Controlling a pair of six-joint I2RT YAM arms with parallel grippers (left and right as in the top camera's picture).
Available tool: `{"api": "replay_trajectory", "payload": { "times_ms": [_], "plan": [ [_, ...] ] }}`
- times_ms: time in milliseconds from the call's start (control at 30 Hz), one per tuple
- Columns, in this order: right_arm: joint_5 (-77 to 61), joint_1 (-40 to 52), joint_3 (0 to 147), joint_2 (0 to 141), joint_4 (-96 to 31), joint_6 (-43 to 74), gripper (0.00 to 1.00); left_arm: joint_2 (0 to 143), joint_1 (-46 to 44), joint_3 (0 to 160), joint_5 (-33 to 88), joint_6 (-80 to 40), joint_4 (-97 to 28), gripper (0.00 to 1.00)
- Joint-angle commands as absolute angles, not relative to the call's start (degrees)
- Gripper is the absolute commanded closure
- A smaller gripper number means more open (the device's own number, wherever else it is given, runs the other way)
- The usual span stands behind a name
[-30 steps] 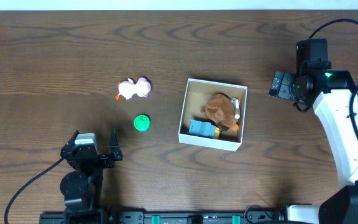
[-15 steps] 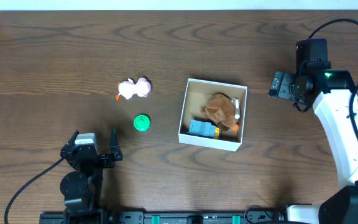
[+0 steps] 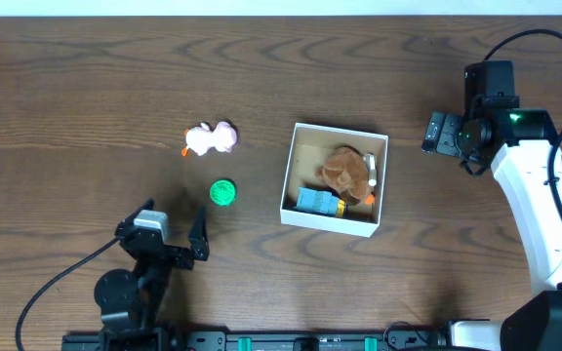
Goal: Pack container
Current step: 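Move the left gripper to the white-pink plush toy and grasp it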
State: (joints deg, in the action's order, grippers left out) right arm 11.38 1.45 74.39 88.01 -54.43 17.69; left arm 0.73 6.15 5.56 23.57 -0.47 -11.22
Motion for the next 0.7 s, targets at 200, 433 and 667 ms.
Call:
{"api": "replay_trajectory", "payload": {
  "times_ms": [200,433,667],
  "plan": [
    [11.8,1.1,75.2,87.7,-54.5,17.1,0.01,19.2,6.0,29.4,25.9,-2.7,-21.1,0.02],
    [11.8,1.1,75.2,87.7,-54.5,17.1,0.01,50.2,5.0,56.1,25.9,-1.2,-41.9,0.02],
    [11.8,1.1,75.2,87.7,-54.5,17.1,0.01,75.5,0.5,73.1,27.2,-7.7,-50.9,0.02]
  ]
}}
